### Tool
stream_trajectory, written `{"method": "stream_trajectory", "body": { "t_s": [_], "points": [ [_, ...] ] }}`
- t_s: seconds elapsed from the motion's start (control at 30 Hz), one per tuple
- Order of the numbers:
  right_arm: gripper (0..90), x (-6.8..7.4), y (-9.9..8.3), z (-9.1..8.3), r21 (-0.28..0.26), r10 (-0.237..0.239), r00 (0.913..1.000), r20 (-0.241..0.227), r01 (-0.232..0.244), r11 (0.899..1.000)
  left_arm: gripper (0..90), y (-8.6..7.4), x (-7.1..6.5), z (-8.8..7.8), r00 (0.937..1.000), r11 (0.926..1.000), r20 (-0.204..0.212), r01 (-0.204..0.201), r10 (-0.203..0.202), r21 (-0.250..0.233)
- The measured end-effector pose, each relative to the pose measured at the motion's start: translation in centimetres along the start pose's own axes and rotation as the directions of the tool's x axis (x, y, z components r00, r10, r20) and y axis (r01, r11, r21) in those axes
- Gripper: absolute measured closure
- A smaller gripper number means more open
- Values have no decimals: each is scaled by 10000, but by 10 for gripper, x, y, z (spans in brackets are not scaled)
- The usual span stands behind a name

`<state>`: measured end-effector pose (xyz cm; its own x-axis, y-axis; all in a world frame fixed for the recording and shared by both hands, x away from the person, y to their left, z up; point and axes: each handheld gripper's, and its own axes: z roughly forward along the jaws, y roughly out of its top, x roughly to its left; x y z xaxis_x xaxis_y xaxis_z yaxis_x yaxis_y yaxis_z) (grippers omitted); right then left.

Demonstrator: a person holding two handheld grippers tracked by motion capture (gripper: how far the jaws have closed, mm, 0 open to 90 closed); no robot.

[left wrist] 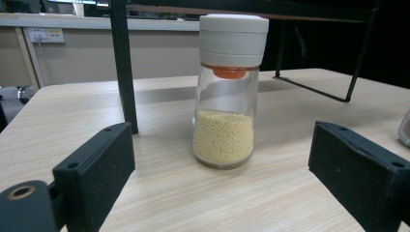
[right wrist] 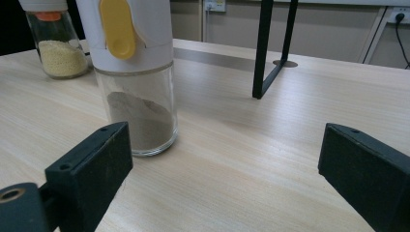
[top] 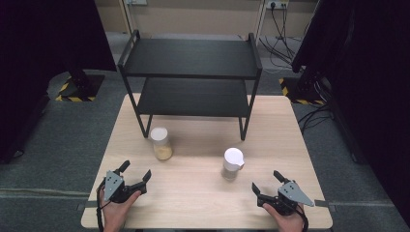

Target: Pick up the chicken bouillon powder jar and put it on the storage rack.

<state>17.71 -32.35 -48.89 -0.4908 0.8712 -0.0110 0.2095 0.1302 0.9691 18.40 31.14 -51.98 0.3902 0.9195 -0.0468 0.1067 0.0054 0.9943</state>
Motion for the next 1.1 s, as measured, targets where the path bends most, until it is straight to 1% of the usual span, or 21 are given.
{"method": "stream_trajectory", "body": {
  "t_s": [0.07,0.17,0.27,0.33,0.47,0.63,0.7,0.97,1.1],
  "points": [
    [51,0,0,0,-21,40,10000,19,-40,10000,90,2,-1,1,9999,9999,88,-91,92,-109],
    [49,0,1,1,75,-134,9999,-44,134,9999,83,5,1,6,9997,9995,221,-77,84,-306],
    [49,0,2,2,113,-116,9999,-84,117,9999,74,8,2,13,9994,9994,322,-132,142,-309],
    [48,0,3,2,124,-83,9999,-87,84,9999,72,11,2,21,9990,9991,339,-287,298,-315],
    [48,0,2,2,112,-106,9999,-71,107,9999,69,16,2,33,9983,9981,341,-459,473,-404],
    [48,1,2,2,113,-131,9999,-69,131,9998,72,20,2,44,9983,9976,335,-466,483,-517],
    [48,1,2,2,115,-143,9999,-76,144,9998,73,22,2,52,9979,9974,291,-561,574,-461],
    [48,-1,3,2,125,-90,9999,-112,91,9999,76,28,1,77,9971,9971,343,-673,685,-345],
    [47,0,3,2,130,-69,9999,-103,70,9999,80,32,1,85,9969,9969,310,-709,719,-336]
  ]
}}
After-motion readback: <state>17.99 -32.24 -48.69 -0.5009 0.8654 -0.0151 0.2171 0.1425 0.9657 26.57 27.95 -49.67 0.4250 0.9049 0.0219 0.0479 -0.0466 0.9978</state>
